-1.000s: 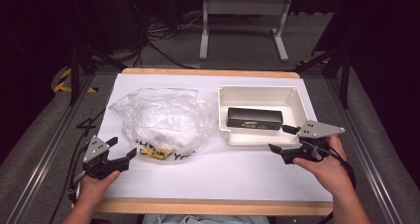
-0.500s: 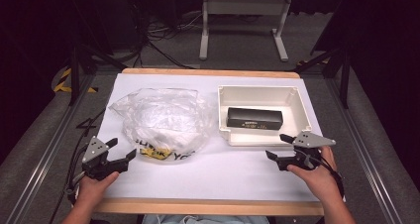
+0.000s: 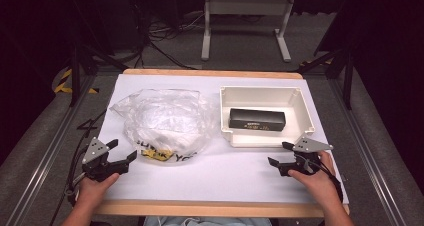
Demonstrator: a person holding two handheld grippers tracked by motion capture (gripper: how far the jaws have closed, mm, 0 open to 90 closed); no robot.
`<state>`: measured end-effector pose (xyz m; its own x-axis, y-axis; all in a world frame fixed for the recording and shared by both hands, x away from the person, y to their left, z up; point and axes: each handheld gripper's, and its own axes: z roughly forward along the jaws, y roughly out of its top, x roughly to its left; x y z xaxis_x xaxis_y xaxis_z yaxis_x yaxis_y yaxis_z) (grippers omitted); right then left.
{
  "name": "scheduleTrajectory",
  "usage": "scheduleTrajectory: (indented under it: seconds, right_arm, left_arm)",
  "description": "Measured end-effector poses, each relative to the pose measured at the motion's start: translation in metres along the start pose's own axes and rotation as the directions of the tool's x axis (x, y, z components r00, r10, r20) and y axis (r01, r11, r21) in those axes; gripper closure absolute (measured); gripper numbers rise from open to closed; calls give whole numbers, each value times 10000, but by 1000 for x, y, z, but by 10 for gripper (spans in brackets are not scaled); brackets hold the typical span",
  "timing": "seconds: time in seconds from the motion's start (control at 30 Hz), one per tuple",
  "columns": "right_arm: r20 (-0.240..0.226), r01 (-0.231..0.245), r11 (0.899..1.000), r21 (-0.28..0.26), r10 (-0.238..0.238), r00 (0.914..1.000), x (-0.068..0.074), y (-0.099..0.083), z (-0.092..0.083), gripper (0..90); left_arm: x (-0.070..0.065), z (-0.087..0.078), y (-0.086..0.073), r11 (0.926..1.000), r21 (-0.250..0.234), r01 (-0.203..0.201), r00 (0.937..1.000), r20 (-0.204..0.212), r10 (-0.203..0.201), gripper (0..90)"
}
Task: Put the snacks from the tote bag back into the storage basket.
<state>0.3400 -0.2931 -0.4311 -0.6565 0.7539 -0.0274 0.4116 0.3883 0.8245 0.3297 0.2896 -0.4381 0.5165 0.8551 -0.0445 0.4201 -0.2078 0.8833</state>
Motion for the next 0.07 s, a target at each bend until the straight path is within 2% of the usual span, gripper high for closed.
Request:
scheduleTrajectory:
  seconds: [0.07]
  right_arm:
    - [39,-19,10000,36,19,10000,-1,-1,0,200]
  left_arm:
    - [0,0,0,10000,-19,18,10000,-11,-18,199]
